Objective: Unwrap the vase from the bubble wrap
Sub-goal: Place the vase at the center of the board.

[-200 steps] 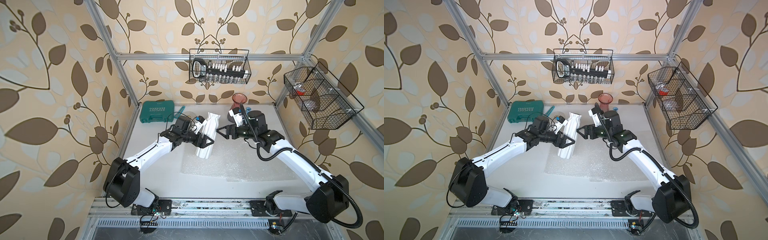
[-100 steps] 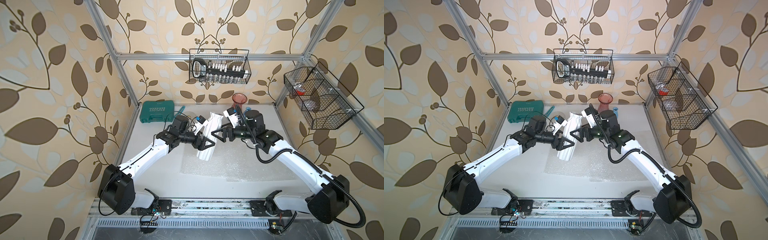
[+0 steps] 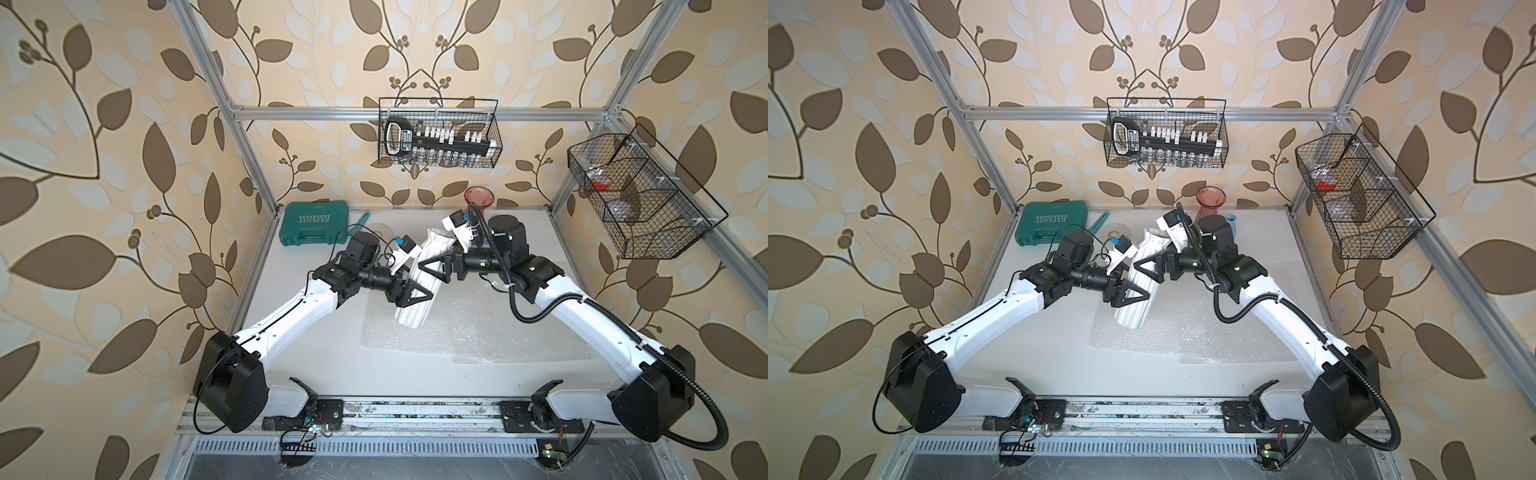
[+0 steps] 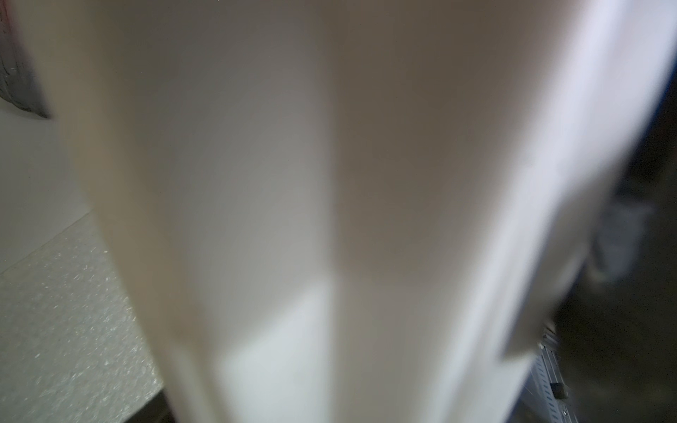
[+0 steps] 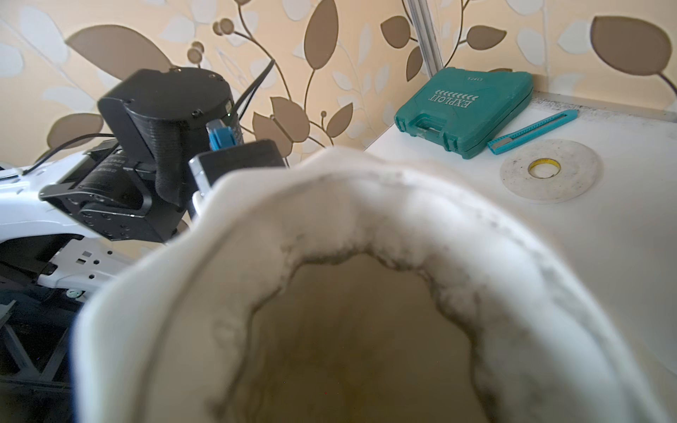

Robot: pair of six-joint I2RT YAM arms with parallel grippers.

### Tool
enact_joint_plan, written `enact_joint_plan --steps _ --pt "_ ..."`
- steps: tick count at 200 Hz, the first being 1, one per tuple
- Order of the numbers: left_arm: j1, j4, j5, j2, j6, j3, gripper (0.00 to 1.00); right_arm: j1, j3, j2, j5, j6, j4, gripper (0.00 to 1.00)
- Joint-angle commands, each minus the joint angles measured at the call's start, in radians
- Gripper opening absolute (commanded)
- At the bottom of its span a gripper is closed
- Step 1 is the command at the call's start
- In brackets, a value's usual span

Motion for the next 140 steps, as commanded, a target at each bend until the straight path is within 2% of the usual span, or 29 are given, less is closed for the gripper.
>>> enact_joint_plan --steps 1,25,40,53,71,105,140 --pt "-0.009 0.071 0.069 -0.066 0.036 0.053 0.67 0.008 0.041 0.023 -0.046 -0.016 -0.005 0.97" --pt "-0.009 0.06 0.065 -0.062 0.04 0.054 0.67 0.01 0.051 0.038 -0.064 -0.015 -0.021 0.88" --pt "-0.009 0.043 0.062 -0.057 0.046 0.06 0.68 0.01 0.06 0.048 -0.073 -0.015 -0.032 0.77" --pt "-0.009 0.025 0.058 -0.049 0.051 0.067 0.7 0.01 0.07 0.056 -0.074 -0.015 -0.043 0.73" --pt "-0.01 -0.005 0.045 -0.041 0.054 0.076 0.77 0.01 0.075 0.056 -0.047 -0.015 -0.052 0.71" --pt "-0.009 -0.102 -0.03 -0.051 0.068 0.095 0.98 0.01 0.086 0.049 0.029 -0.023 -0.057 0.7" --pt "-0.006 -0.227 -0.206 -0.114 0.088 0.092 0.99 0.002 0.119 0.063 0.108 -0.047 -0.07 0.7"
